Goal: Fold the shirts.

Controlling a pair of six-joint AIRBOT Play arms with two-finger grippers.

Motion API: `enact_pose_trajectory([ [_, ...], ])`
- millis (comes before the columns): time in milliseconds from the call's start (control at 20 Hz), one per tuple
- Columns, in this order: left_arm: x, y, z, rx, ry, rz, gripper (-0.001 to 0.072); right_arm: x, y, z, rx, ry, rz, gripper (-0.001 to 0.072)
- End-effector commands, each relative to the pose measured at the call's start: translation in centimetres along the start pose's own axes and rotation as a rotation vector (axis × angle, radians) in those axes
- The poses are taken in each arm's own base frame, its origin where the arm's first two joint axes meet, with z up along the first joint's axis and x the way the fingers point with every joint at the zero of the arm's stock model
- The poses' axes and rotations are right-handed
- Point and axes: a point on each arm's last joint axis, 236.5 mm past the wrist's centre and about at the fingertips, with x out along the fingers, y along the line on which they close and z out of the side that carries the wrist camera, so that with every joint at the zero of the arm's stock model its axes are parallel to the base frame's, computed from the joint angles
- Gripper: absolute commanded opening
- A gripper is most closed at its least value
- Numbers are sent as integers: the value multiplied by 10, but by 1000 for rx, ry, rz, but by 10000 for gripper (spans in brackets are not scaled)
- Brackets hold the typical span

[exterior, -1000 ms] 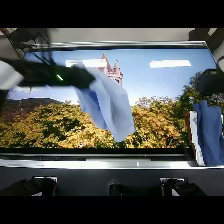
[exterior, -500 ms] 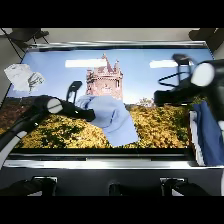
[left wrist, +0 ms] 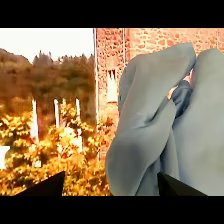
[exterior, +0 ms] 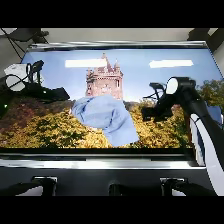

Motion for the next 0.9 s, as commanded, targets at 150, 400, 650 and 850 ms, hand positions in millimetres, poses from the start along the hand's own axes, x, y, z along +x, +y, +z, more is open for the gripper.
enact_pose_trajectory([
  [150, 70, -43, -9, -93, 128, -327, 673, 35, 13, -26, -2, 102, 87, 612],
  [400, 103, -43, -29, -117, 221, -357, 502, 80, 27, -39, 44, 188, 188, 626],
  [650, 96, -37, -25, -74, 201, -362, 31, 111, 39, -37, 101, 255, 266, 622],
  [850, 84, -40, -20, -61, 178, -366, 31, 125, 50, -22, 162, 225, 319, 584],
])
